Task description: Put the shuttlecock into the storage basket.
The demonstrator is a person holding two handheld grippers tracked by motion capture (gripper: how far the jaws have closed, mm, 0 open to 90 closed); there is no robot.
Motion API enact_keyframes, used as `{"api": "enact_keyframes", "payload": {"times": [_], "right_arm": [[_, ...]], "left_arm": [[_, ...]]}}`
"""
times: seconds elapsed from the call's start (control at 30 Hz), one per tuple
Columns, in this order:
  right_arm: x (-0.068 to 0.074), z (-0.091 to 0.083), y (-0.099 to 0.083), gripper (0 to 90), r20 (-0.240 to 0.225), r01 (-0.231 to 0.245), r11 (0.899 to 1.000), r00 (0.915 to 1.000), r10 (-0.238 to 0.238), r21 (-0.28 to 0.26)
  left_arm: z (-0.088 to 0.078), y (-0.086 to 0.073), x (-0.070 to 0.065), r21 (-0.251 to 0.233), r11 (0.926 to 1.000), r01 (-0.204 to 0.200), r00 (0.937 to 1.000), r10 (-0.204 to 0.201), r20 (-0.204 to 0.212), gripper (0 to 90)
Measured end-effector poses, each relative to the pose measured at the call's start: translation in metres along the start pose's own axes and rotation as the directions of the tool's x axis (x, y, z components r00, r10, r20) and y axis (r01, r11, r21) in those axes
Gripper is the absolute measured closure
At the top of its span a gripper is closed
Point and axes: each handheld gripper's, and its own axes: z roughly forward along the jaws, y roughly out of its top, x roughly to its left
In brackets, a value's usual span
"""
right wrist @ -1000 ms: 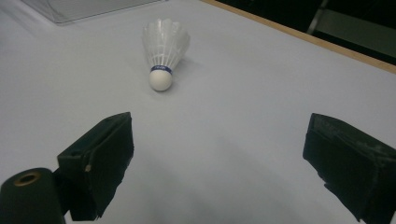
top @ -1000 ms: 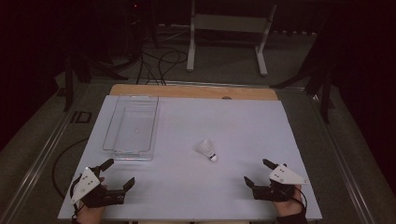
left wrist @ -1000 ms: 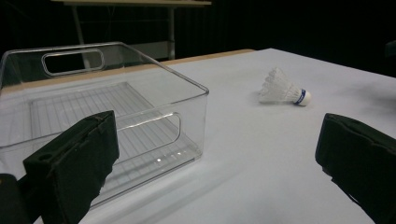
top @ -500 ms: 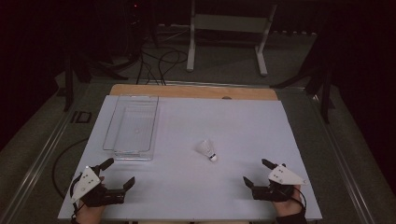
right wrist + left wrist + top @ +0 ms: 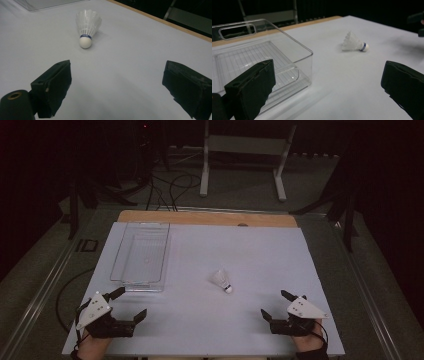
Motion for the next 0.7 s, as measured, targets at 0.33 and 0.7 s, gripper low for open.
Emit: {"api": "enact_keyframes", "payload": {"times": [0.33, 0.7], "right_arm": [[0.0, -0.001, 0.001, 8.7, 0.003, 0.001, 1.0, 1.0, -0.001, -0.006], [-0.001, -0.001, 0.0, 8.7, -0.002, -0.011, 1.0, 0.9999, 0.011, 0.004]], "left_arm": [[0.005, 0.017, -0.007, 0.093, 0.9925, -0.079, 0.9961, 0.075, 0.047, 0.1], [0.016, 0.03, -0.014, 0.164, 0.9797, -0.115, 0.9886, 0.097, 0.116, 0.1]]}}
